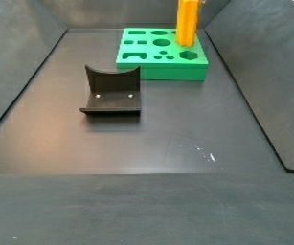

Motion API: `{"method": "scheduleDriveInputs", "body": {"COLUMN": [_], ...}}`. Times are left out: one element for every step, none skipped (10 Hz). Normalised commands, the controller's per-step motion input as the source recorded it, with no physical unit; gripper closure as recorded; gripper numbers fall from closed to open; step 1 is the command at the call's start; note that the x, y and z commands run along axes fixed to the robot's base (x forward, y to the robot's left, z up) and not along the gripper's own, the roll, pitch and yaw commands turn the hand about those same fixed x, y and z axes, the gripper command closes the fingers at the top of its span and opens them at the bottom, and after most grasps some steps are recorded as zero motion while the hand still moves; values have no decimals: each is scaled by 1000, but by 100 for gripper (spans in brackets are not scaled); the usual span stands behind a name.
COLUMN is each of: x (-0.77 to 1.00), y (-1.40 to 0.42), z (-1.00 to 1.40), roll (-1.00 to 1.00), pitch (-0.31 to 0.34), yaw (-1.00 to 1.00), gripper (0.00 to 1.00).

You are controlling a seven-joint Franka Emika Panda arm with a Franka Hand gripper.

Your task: Insert the star object.

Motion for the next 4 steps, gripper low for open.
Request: {"method": "scheduleDriveInputs", "body": {"x": [0,-17,-14,0], "y": [0,-11,26,0], "z": [-369,-351,-86,0], "roll": [21,57,-90,0], "pitch": [-20,-29,-67,0], "yaw": [0,0,0,0], "gripper": [100,100,100,100]}}
